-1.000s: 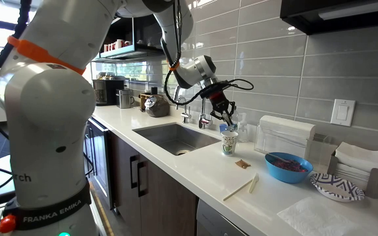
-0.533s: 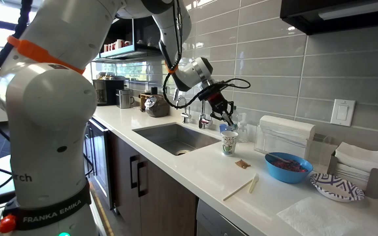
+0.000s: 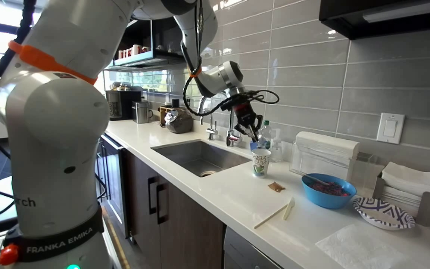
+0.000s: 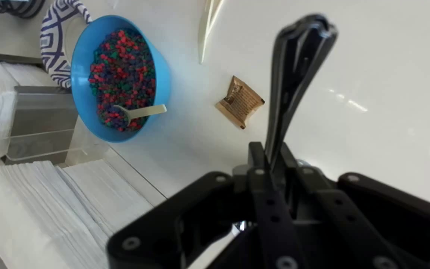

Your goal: Use the spoon to place some contents from the blue bowl inside the coffee cup.

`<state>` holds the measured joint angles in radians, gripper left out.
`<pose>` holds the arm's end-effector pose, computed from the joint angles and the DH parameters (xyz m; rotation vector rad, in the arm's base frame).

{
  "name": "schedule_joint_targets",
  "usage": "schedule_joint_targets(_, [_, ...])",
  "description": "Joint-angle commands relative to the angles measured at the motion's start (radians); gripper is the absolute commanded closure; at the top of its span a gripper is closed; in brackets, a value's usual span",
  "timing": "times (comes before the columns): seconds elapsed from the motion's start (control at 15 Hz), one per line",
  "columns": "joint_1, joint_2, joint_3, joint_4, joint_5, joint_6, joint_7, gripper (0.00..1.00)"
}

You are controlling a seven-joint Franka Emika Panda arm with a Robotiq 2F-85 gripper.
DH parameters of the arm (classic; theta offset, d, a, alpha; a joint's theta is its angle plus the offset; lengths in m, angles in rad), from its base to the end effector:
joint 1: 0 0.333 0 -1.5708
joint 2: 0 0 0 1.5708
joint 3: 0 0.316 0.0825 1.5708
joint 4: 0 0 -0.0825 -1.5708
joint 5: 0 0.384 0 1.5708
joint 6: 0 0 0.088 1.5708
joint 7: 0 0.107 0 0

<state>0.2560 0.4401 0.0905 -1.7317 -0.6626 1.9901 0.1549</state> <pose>0.6232 0.1790 0.3239 2.4923 0.6606 -0.0394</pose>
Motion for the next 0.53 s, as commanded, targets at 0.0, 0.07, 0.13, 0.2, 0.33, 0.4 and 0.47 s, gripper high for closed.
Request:
schedule_joint_targets(0.0, [-0.075, -0.081, -0.003, -0.016, 0.167, 0.010, -0.027, 0.97])
schedule_joint_targets(0.07, [-0.097, -0.098, -0.010, -0.020, 0.215, 0.013, -0.037, 0.97])
schedule_joint_targets(0.13, [-0.121, -0.112, -0.024, -0.026, 0.259, 0.019, -0.043, 0.97])
schedule_joint_targets(0.2, [-0.148, -0.123, -0.034, -0.027, 0.302, 0.024, -0.053, 0.97])
schedule_joint_targets(0.33, [-0.198, -0.132, -0.059, -0.026, 0.383, 0.035, -0.063, 0.97])
schedule_joint_targets(0.4, [-0.224, -0.134, -0.072, -0.027, 0.426, 0.038, -0.070, 0.97])
schedule_joint_targets(0.47, [-0.246, -0.130, -0.084, -0.023, 0.462, 0.046, -0.067, 0.97])
